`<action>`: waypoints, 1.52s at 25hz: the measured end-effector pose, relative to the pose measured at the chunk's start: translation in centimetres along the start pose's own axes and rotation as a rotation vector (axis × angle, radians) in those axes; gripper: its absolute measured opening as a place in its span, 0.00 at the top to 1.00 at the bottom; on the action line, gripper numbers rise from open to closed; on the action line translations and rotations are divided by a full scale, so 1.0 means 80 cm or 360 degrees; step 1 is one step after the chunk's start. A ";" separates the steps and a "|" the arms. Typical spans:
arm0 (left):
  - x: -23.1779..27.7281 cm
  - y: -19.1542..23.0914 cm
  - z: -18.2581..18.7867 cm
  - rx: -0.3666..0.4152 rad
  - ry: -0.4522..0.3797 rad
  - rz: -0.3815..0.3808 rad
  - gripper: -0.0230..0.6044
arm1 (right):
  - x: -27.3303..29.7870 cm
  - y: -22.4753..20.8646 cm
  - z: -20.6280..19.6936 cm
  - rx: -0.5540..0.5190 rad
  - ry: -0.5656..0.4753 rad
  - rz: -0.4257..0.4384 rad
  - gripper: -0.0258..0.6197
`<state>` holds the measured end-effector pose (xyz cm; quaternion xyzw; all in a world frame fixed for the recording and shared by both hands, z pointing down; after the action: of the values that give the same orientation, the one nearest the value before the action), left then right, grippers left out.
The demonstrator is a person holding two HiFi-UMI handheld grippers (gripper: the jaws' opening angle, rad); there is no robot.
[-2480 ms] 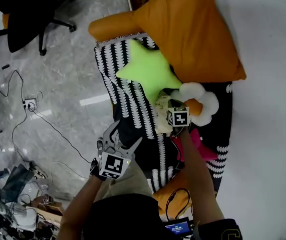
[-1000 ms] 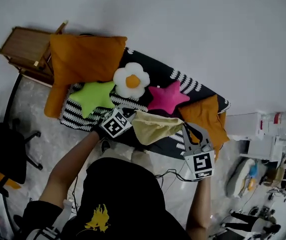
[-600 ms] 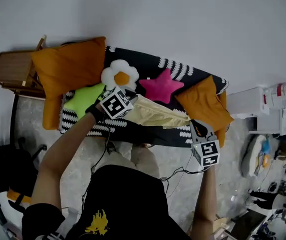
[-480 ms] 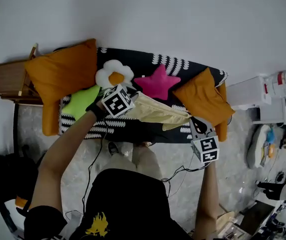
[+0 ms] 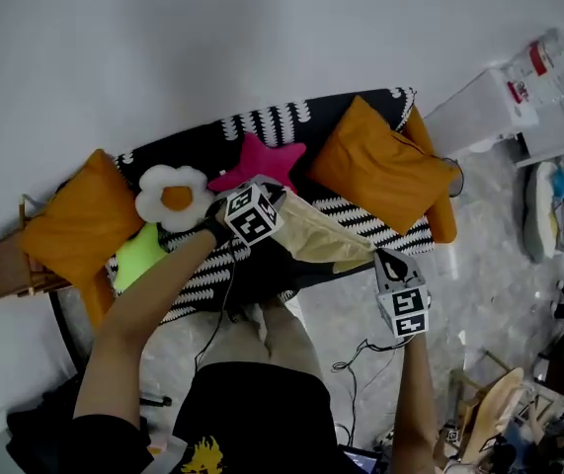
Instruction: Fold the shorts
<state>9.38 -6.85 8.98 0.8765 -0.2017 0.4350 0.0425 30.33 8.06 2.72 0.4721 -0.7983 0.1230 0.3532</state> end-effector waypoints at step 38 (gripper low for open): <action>0.056 -0.143 -0.515 -0.0040 0.0374 -0.0359 0.46 | 0.176 0.400 -0.258 0.0358 0.0639 -0.0042 0.65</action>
<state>-14.48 12.50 39.10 0.8361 -0.1010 0.5245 0.1252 8.39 26.37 31.59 0.4850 -0.6869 0.2979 0.4518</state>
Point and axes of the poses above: the fingertips, and each gripper's own axes: x forward along the fingers, y to its left, z out of its top, the point moved 3 cm from there along -x, backward along the fingers
